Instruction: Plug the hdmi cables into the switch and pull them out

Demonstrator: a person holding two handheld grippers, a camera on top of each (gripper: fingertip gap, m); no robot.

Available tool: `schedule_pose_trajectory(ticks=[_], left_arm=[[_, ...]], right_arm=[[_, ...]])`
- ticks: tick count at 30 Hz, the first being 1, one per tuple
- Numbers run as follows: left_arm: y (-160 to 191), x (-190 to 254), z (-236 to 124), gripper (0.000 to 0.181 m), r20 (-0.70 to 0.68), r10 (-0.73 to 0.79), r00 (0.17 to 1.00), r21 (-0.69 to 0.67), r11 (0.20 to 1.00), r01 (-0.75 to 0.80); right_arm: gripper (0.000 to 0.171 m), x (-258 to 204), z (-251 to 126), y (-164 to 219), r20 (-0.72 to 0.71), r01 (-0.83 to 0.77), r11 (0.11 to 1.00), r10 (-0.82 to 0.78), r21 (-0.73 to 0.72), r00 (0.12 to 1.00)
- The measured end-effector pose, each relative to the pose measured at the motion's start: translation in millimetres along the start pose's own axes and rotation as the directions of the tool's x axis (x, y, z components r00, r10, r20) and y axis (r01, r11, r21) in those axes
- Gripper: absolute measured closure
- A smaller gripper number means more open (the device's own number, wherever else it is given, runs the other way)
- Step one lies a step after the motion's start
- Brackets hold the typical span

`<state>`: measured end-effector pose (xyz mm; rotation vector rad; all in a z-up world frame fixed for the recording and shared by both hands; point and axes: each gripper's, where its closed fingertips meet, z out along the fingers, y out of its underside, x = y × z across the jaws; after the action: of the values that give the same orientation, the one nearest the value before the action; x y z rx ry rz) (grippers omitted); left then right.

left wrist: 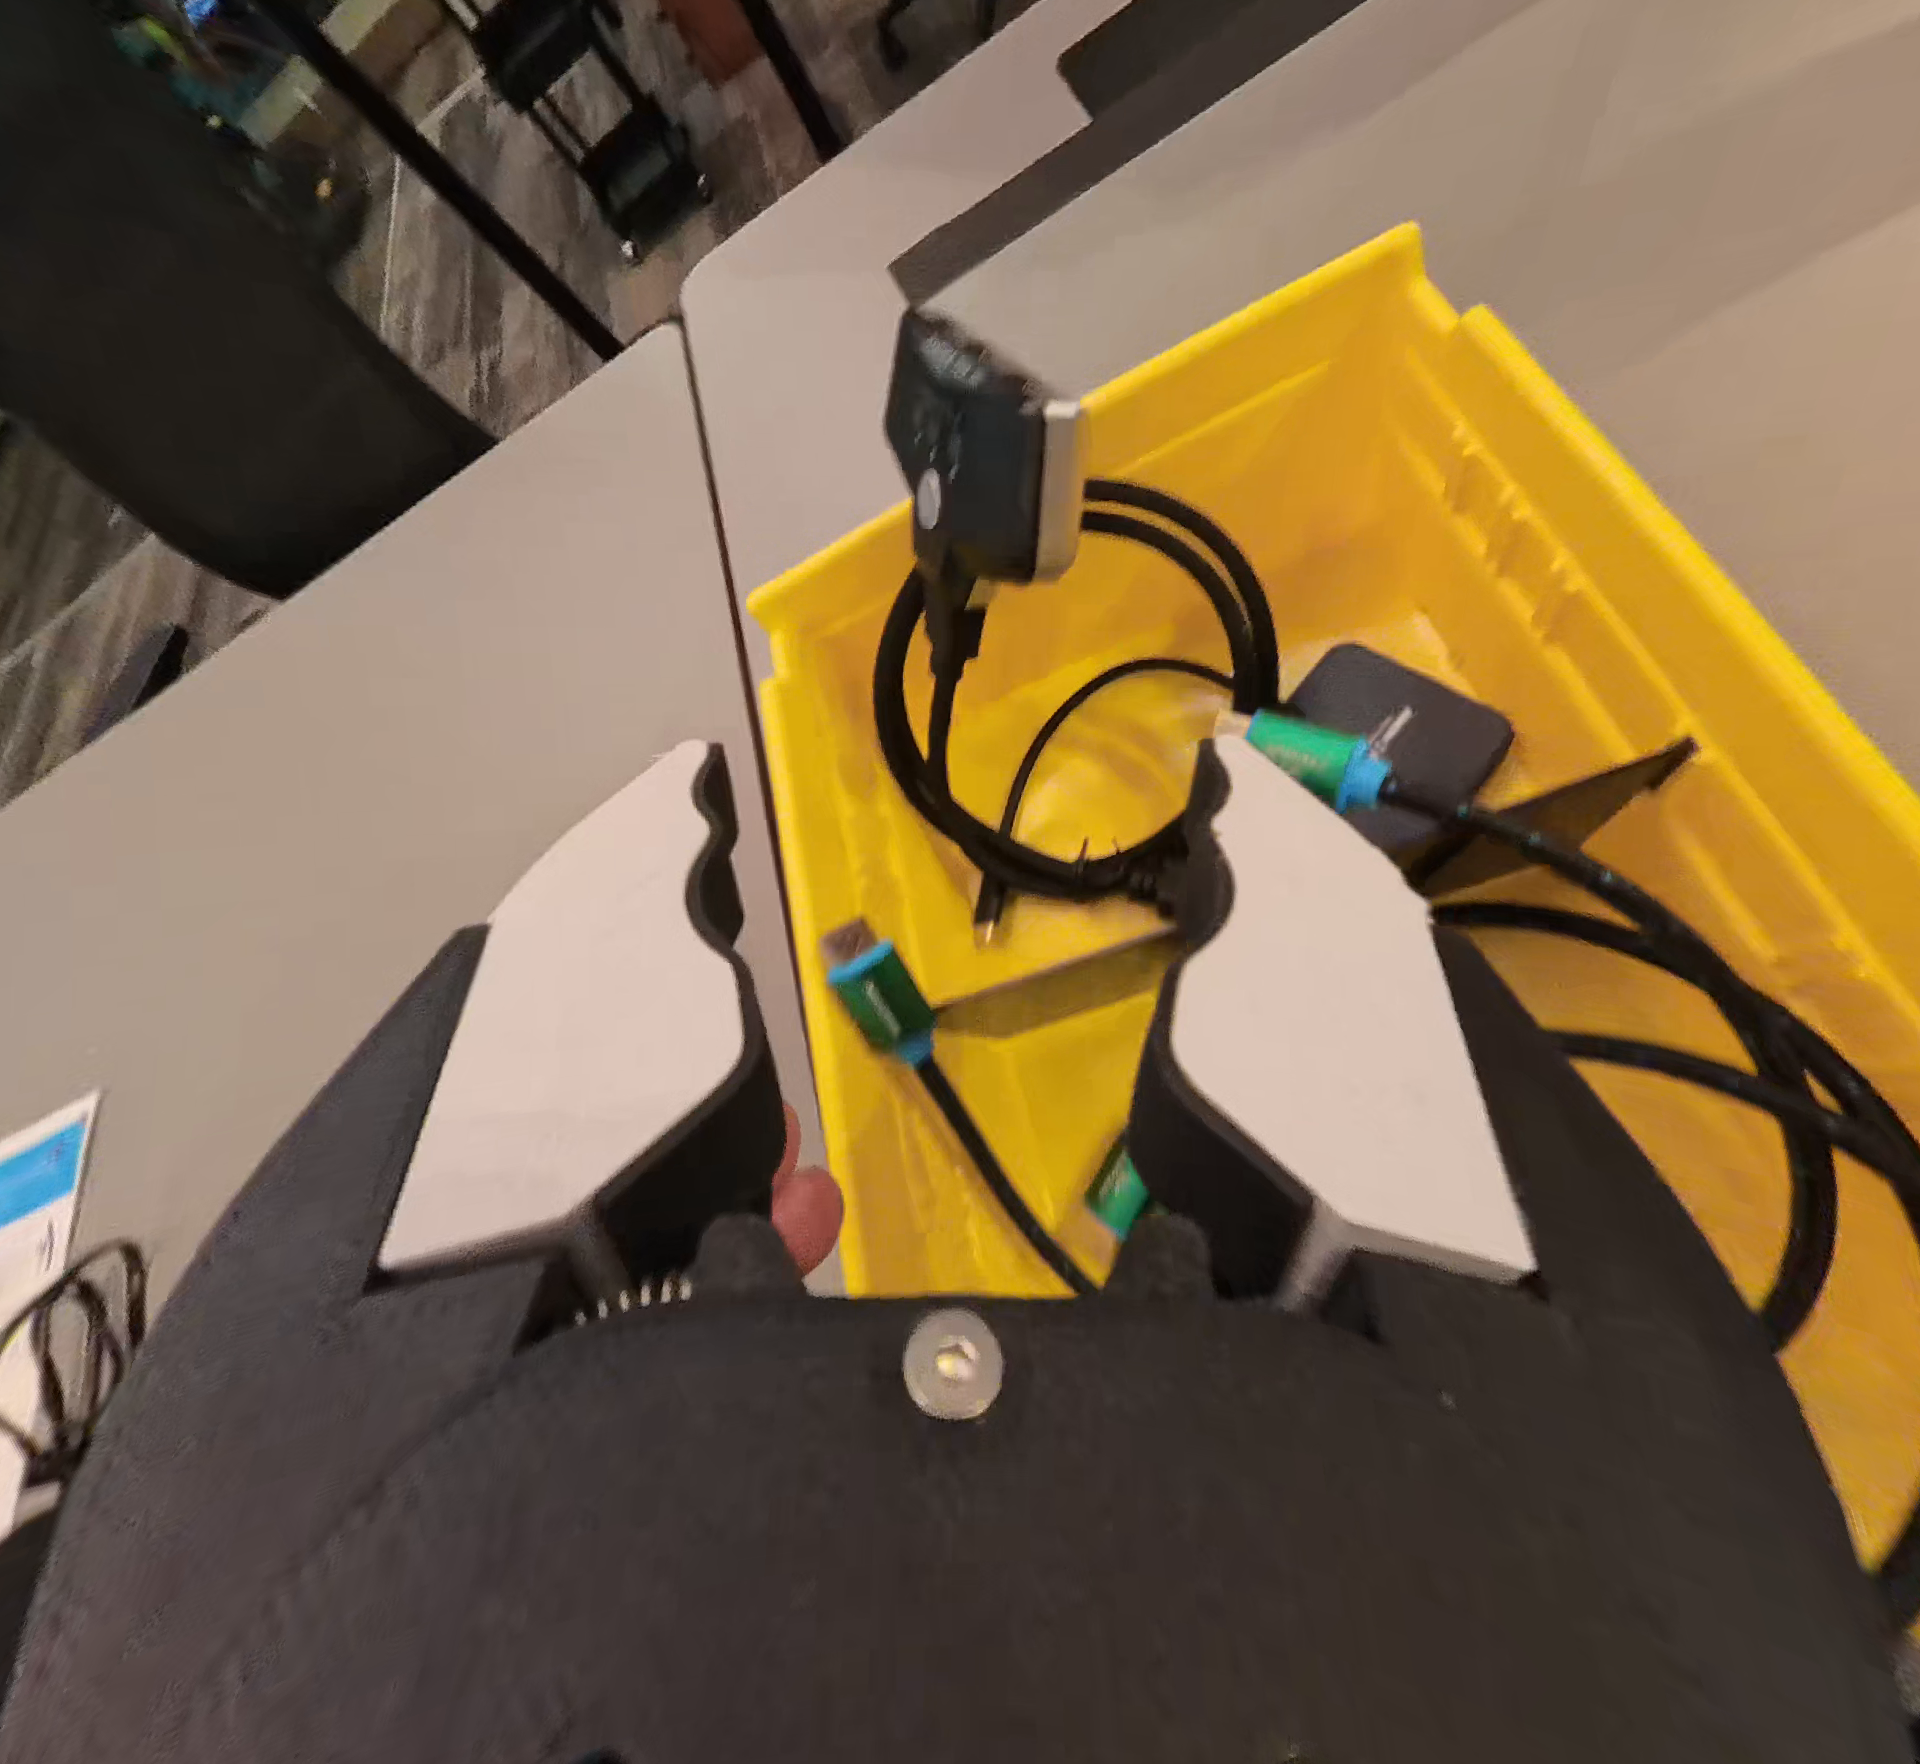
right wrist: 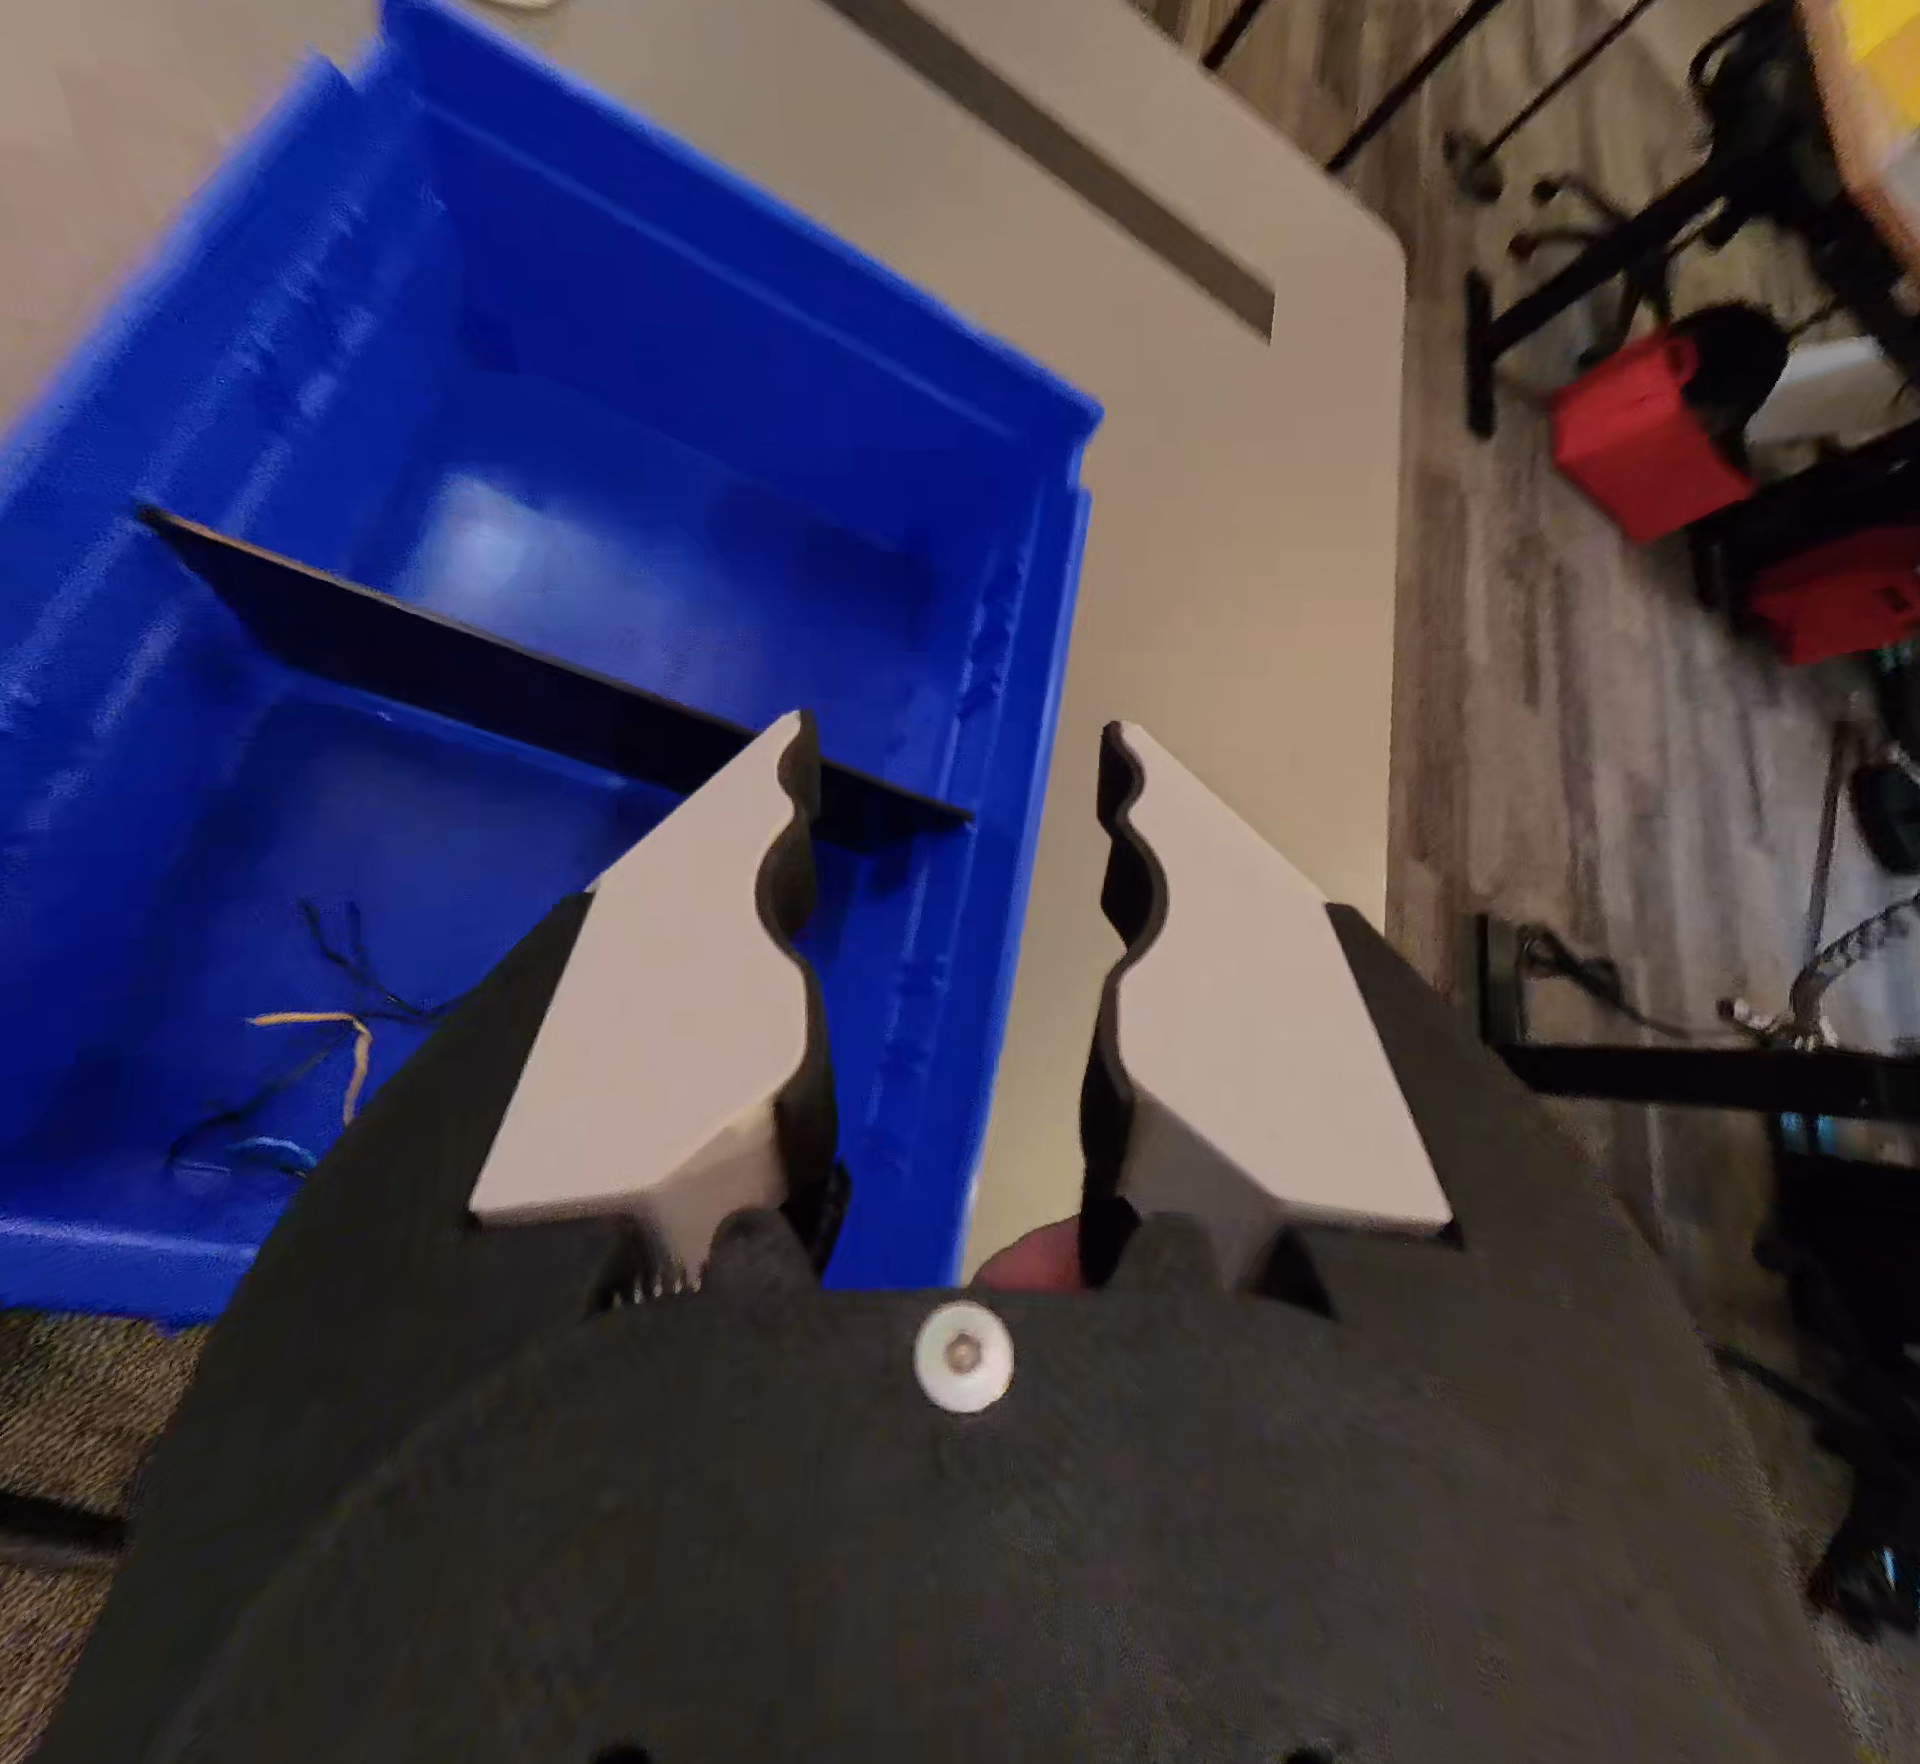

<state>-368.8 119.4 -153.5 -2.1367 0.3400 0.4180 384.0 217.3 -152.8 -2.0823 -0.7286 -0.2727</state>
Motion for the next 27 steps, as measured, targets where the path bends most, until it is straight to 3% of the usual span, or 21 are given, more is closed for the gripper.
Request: schedule_pose_trajectory(ticks=[5,9,13,16,27], left_arm=[[-23,12,46,0.099,0.024,0.127,0.992,-0.021,0.992,-0.126],[-27,10,76,0.108,0.055,0.145,0.988,-0.071,0.987,-0.141],[-25,5,94,0.143,0.087,0.172,0.981,-0.114,0.980,-0.162],[-32,-5,94,0.160,0.150,0.165,0.975,-0.101,0.983,-0.151],[-84,-38,39,0.161,0.279,0.087,0.956,0.093,0.989,-0.118]], right_arm=[[0.126,-47,-17,-50,0.042,0.062,0.989,-0.068,0.135,0.997],[0.130,-96,-21,-75,0.104,0.123,0.971,-0.147,0.207,0.984],[0.133,-135,-21,-89,0.155,0.155,0.954,-0.199,0.256,0.968],[0.134,-153,-18,-94,0.192,0.145,0.951,-0.202,0.273,0.960],[0.137,-188,-22,-111,0.267,0.123,0.933,-0.220,0.338,0.938]])
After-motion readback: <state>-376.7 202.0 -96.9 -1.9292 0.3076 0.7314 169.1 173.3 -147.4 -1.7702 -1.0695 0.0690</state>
